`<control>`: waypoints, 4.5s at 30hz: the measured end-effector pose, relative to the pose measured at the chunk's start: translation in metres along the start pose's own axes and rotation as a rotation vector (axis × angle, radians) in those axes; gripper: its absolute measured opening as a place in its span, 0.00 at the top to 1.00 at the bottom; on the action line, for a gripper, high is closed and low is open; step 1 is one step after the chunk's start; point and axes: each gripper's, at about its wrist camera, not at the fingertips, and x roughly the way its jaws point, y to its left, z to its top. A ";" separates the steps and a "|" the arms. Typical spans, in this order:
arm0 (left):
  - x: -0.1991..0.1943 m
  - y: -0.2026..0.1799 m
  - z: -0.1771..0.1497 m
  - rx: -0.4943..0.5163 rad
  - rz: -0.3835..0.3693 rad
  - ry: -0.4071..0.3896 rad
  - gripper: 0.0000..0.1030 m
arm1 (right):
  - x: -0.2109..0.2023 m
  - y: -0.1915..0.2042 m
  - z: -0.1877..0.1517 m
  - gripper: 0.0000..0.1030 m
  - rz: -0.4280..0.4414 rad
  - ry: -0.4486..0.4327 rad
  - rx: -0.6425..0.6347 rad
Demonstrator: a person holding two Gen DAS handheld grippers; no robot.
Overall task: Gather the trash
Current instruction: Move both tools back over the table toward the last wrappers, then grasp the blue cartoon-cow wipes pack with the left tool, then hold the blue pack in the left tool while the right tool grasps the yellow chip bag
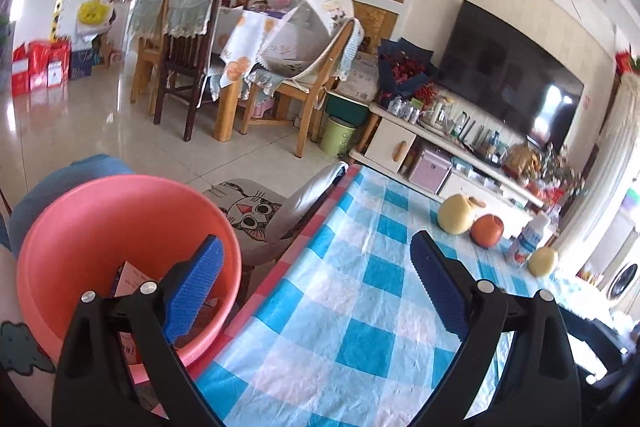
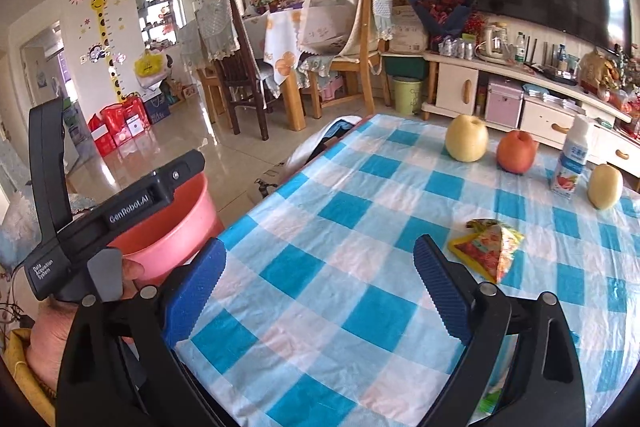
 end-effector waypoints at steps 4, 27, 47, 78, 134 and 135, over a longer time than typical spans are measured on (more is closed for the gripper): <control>-0.005 -0.018 -0.005 0.065 -0.009 -0.006 0.08 | -0.019 -0.020 -0.004 0.08 -0.021 -0.034 0.032; -0.030 -0.113 -0.052 0.327 -0.135 -0.056 0.08 | -0.082 -0.103 -0.018 0.07 -0.084 -0.175 0.113; -0.036 -0.198 -0.105 0.506 -0.254 0.059 0.08 | -0.108 -0.179 -0.028 0.06 -0.219 -0.209 0.171; 0.044 -0.305 -0.187 0.550 -0.445 0.506 0.09 | -0.066 -0.271 -0.027 0.06 -0.173 -0.041 0.363; 0.080 -0.173 -0.095 0.251 -0.256 0.433 0.53 | 0.100 -0.248 -0.014 0.55 0.069 0.144 0.390; 0.081 -0.172 -0.095 0.246 -0.256 0.434 0.53 | 0.101 -0.245 -0.013 0.56 0.063 0.149 0.366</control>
